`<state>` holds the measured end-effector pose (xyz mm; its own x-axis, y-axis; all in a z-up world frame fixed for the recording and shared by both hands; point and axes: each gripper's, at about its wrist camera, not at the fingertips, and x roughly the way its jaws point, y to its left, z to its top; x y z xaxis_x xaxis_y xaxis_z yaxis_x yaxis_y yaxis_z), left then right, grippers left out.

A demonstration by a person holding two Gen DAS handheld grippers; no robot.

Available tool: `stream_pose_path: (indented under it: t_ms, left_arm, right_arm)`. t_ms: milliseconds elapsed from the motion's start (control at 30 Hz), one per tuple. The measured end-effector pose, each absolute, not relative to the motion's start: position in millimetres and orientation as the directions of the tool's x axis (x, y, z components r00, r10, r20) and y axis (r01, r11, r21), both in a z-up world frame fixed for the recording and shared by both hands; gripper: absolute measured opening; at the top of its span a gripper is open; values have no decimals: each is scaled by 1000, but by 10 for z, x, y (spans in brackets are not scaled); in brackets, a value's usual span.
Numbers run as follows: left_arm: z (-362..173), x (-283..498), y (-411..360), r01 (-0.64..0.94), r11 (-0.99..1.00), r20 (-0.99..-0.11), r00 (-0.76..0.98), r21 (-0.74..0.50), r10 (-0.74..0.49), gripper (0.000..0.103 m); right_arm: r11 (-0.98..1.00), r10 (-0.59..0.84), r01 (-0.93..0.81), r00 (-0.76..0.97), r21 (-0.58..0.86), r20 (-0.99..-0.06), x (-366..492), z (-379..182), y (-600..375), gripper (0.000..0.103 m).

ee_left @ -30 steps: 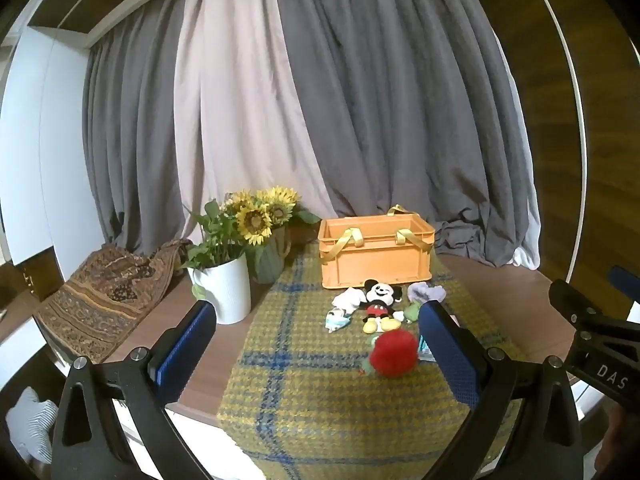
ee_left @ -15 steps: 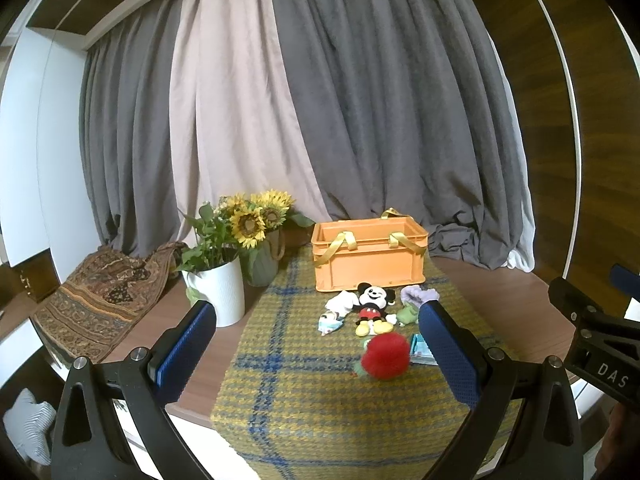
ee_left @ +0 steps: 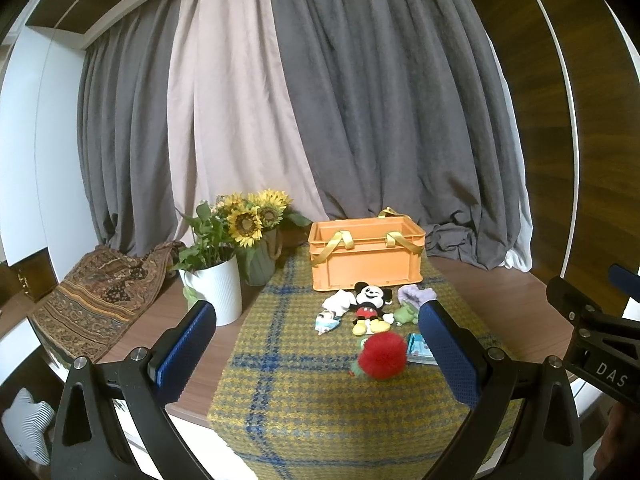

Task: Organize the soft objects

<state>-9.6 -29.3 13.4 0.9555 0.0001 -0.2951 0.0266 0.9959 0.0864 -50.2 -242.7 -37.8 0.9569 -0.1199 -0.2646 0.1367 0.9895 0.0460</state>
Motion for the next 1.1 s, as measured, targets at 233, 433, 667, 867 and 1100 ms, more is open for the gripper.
stream_pose_path:
  t_ms: [233,433,667,867,1100]
  left_arm:
    - [121,-97,-316,29,996,-295,956,86,-3,103]
    - [93,-117,-334,37,996,-294,956,85,-10,103]
    - [90,-116,-329,36,996,-295,956,83,-10,103]
    - [83,-124,-330,37,996,-295,955,84,-10,103]
    - [78,-131,-319,39,996,-296,955,83,-12,103]
  right_arm:
    - [990,-118,136,957,47,-265,-499,-383,-2441,98]
    - [989,-122,139,956,46,-265,-505,-395,-2455,98]
    - [989,-122,139,956,46,-266,-508,-400,-2457,98]
    - [989,-124,140,956,44,-265,-509,-398,-2457,98]
    - [989,-124,141,956,45,-267,-509,-409,-2460,98]
